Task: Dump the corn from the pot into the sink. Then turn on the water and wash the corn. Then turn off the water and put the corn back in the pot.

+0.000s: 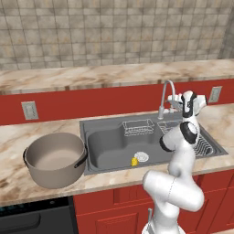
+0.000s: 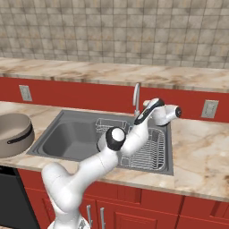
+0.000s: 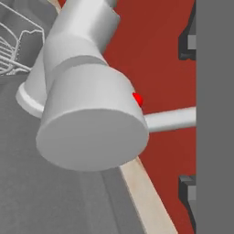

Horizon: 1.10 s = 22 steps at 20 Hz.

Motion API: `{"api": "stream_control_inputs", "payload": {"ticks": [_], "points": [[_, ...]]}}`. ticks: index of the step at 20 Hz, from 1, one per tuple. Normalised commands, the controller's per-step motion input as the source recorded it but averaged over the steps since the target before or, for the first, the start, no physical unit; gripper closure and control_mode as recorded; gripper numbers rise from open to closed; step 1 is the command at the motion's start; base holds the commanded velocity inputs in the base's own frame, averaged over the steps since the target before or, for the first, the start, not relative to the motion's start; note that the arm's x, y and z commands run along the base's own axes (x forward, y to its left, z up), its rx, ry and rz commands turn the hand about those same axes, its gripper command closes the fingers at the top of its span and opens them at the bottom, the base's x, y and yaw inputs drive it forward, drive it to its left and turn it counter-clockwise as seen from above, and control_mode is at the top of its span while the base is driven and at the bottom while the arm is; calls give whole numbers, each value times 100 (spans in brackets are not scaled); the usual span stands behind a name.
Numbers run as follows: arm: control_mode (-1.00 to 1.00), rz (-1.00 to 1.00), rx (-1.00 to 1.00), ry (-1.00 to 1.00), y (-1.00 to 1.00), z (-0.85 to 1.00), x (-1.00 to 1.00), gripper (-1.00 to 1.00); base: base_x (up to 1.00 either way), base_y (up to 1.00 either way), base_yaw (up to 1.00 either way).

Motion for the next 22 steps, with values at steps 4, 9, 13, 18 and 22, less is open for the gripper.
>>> {"api": "stream_control_inputs", "payload": {"ticks": [4,9,13,18,22], "points": [[-100,73,7,-19,-16,0,0,-100,0,0,0],[-100,41,3,-30,-83,12,0,-100,0,0,0],[-100,11,0,-31,-100,52,0,-100,0,0,0],[-100,7,0,-30,-100,53,0,-100,0,0,0],[-100,3,-16,-28,-100,67,-38,-100,0,0,0]]}}
